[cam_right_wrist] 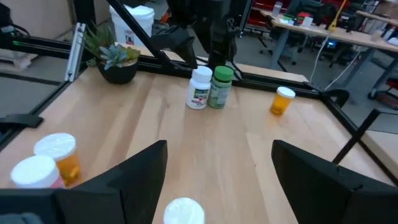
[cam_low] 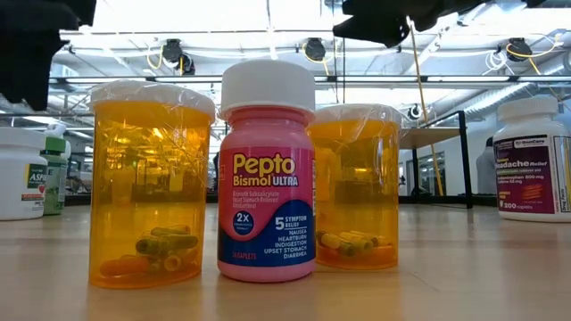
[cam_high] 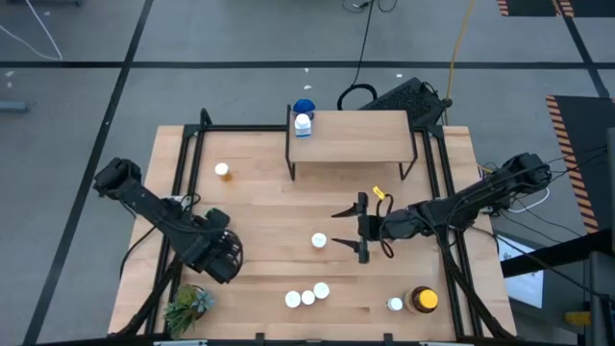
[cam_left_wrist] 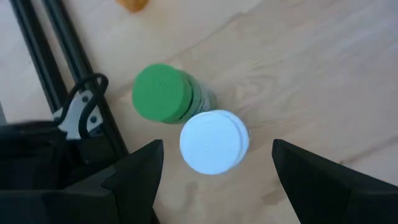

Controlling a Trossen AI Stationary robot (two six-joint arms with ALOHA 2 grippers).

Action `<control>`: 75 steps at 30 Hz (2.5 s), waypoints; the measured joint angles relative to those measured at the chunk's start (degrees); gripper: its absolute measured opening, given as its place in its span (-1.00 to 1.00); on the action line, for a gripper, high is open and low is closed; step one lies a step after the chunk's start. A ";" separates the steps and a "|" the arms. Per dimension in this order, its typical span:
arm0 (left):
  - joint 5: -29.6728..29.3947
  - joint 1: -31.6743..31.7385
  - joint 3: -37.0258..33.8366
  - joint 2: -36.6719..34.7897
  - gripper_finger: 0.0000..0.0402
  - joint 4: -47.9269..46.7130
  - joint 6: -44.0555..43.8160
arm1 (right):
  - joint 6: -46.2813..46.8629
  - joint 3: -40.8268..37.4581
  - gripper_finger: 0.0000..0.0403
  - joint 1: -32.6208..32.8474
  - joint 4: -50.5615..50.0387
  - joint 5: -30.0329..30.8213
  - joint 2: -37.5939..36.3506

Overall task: Pick and place medicine bottles onto shelf by color
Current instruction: Put the white bottle on the shelf

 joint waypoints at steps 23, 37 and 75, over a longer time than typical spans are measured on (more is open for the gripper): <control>-1.14 1.29 -10.49 0.00 0.03 11.19 -5.41 | -0.86 0.00 0.42 -3.90 -0.04 -0.08 0.00; -4.58 2.65 -9.36 -0.02 0.06 20.47 13.36 | 0.82 -3.08 0.42 -5.24 6.55 -11.58 0.00; 1.08 20.68 -2.27 0.02 0.03 72.33 103.06 | 11.94 2.30 0.69 -12.12 22.55 -29.87 24.74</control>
